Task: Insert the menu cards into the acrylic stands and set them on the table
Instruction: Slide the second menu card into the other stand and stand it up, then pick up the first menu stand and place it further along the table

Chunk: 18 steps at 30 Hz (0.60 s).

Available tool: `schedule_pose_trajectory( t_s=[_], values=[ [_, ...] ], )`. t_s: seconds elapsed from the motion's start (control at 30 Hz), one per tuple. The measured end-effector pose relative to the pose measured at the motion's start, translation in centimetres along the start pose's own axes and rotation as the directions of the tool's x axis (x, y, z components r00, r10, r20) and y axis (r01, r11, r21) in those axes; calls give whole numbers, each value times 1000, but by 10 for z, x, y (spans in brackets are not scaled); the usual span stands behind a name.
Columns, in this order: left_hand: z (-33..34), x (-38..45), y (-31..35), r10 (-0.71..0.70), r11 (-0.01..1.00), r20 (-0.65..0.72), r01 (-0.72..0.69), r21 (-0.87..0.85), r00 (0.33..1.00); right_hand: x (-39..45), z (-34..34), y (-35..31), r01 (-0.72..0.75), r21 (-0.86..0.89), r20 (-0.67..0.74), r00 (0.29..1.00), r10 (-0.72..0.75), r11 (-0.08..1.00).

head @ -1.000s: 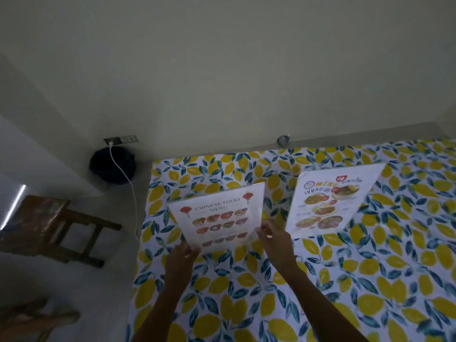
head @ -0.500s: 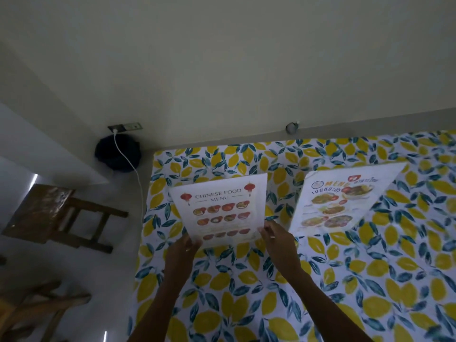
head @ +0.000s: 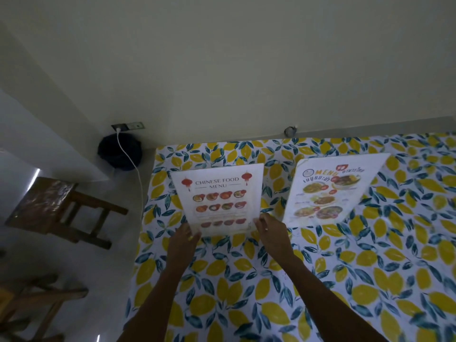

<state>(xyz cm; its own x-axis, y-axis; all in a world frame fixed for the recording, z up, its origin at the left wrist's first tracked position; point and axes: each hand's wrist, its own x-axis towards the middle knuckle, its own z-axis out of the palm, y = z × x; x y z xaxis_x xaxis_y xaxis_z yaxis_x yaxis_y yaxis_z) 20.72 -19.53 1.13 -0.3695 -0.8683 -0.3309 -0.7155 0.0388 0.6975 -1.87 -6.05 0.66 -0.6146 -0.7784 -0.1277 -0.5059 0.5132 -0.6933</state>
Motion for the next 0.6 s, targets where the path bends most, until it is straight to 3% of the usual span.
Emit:
schedule_pose_trajectory(
  t_s=[0.1, 0.27, 0.43, 0.6],
  values=[
    [-1, -14, 4, -49, 999, -2, 49, -20, 999, -6, -8, -2, 30, -4, 47, 998, -30, 1000],
    [-9, -43, 3, -3, 985, -27, 7, 172, 1000, -27, -23, 0, 67, -102, 86, 995, -58, 993],
    [-9, -83, 13, 142, 924, -26, -123, 362, 990, -65, -49, -4, 167, -294, 146, 981, -128, 941],
    [6, -119, 34, 273, 882, -27, -239, 405, 962, -103, -85, 4, 211, -415, 143, 976, -165, 885]
  ],
)
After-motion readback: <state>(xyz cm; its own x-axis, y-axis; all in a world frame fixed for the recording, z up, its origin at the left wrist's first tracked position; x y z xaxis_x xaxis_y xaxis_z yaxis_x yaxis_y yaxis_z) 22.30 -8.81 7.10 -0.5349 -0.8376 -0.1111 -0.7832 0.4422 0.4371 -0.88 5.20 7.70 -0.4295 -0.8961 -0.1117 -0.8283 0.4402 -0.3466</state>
